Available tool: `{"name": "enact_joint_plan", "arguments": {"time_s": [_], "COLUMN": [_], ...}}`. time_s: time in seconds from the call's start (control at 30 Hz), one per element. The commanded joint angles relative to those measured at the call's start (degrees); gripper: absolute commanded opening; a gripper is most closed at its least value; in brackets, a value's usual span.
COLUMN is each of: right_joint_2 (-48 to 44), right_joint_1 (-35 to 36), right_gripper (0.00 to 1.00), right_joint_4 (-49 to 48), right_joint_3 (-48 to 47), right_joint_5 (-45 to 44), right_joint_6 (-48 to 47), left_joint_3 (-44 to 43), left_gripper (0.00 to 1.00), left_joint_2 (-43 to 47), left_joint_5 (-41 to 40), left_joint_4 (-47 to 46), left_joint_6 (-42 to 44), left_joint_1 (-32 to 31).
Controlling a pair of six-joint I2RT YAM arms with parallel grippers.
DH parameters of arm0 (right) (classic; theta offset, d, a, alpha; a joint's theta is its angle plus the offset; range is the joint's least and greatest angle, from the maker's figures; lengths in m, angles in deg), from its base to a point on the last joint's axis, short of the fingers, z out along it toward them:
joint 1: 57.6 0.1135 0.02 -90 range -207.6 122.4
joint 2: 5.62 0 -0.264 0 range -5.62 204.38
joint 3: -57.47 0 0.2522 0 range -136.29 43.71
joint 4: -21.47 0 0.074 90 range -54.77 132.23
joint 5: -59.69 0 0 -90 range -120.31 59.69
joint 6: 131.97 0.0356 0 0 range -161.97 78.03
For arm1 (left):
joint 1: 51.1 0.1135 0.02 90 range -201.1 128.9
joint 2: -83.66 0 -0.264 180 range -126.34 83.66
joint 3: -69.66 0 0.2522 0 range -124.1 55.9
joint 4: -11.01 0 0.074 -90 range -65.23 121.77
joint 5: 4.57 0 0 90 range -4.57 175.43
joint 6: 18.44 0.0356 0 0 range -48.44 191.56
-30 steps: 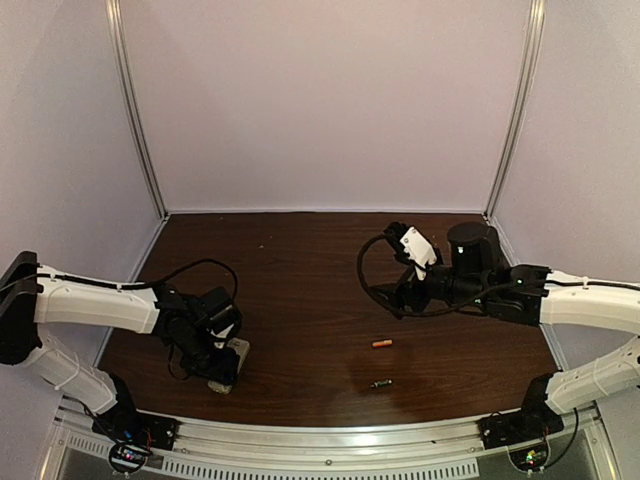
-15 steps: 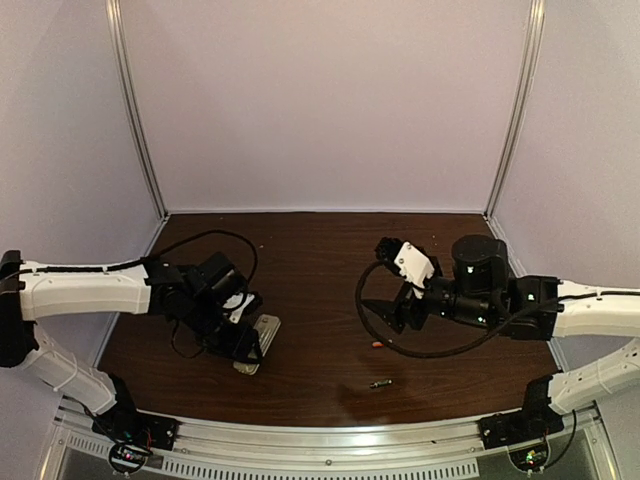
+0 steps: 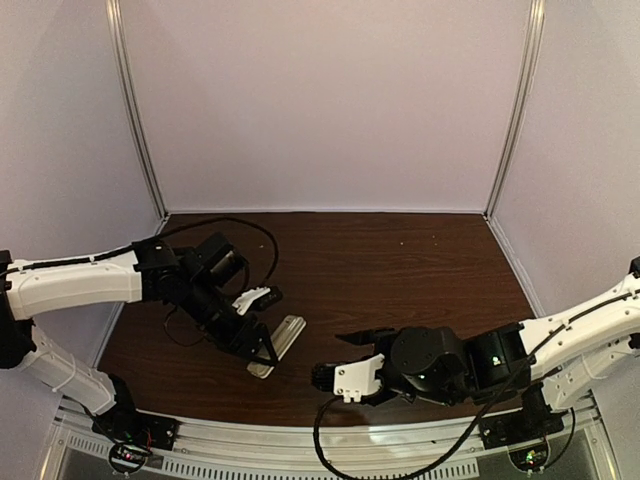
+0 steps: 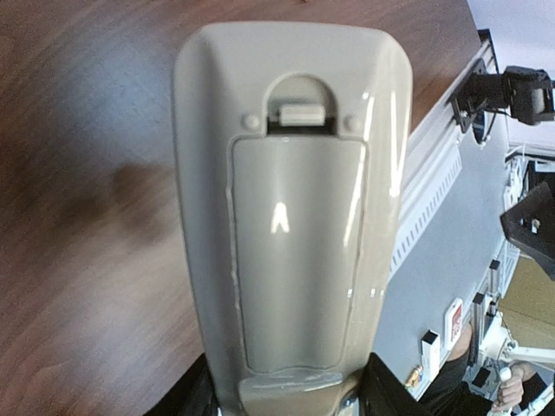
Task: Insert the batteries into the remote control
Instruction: Pick up the remote control from the corner of the board, then pass from the left arm to the right
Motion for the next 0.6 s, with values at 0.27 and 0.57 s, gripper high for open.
{"name": "enact_joint_plan", "arguments": {"time_s": [0.27, 0.57], "right_joint_2": [7.29, 13.17], "right_joint_1": [3.92, 4.05], "right_gripper": [0.62, 0.62], "right_joint_4": [-1.62, -2.28], "right_joint_3": [-4.63, -7.51], "right_joint_5": [-6.17, -8.85], "right_joint_6": [-13.46, -17.6], "left_joint_3": [-4.07, -5.52], "left_gripper": [0.35, 0.35], "left_joint_2": [-3.1, -5.0], "left_joint_5": [5.58, 4.28], "left_joint_4": [-0.66, -0.57], "left_joint_6": [-0.31, -0.68], "left_joint_1": [-6.28, -8.63]}}
